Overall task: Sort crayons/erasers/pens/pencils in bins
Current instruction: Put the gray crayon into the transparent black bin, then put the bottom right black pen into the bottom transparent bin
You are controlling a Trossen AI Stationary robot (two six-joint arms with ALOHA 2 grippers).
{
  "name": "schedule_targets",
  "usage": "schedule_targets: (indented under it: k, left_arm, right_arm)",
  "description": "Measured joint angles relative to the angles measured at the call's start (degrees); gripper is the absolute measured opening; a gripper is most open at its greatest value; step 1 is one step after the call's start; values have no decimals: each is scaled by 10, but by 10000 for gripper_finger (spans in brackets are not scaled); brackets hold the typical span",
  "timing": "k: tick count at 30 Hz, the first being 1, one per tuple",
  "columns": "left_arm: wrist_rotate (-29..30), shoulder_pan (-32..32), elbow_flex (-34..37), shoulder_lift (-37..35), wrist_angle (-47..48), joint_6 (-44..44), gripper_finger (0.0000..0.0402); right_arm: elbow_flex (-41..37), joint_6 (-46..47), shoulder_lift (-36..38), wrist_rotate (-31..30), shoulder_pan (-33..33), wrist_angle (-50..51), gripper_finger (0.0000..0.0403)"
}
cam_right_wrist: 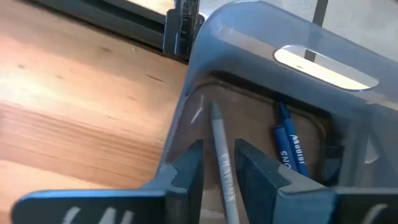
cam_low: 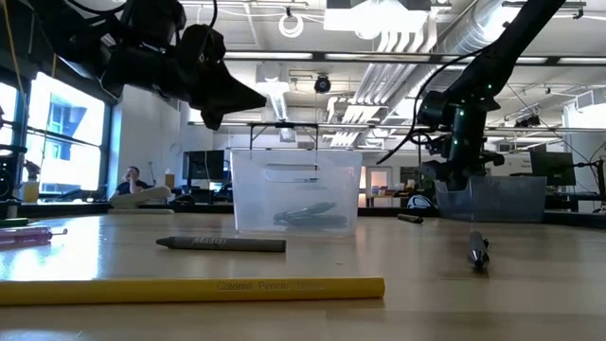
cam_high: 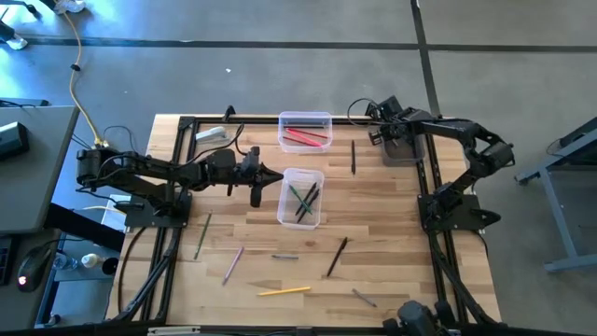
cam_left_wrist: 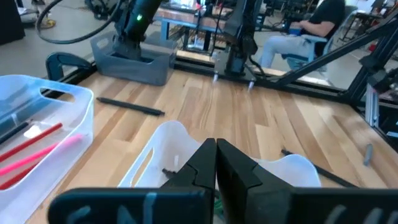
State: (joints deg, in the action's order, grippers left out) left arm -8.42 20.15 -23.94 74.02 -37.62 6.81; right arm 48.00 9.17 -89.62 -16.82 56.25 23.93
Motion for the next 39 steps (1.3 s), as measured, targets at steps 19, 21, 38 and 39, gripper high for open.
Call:
schedule_targets:
  k: [19, 21, 38, 39]
  left_arm:
    - [1, -8, 49, 0, -74, -7, 0]
    - [1, -8, 63, 0, -98, -1, 0]
    - [1, -8, 94, 0, -162, 6, 0]
    - [1, -8, 94, 0, -162, 7, 0]
  right_arm:
    - [-19, -81, 208, 85, -154, 113, 12]
    - [-48, -76, 241, 87, -202, 97, 17]
    - [-95, 77, 245, 149, -611, 2, 5]
    - [-95, 88, 243, 138, -637, -2, 5]
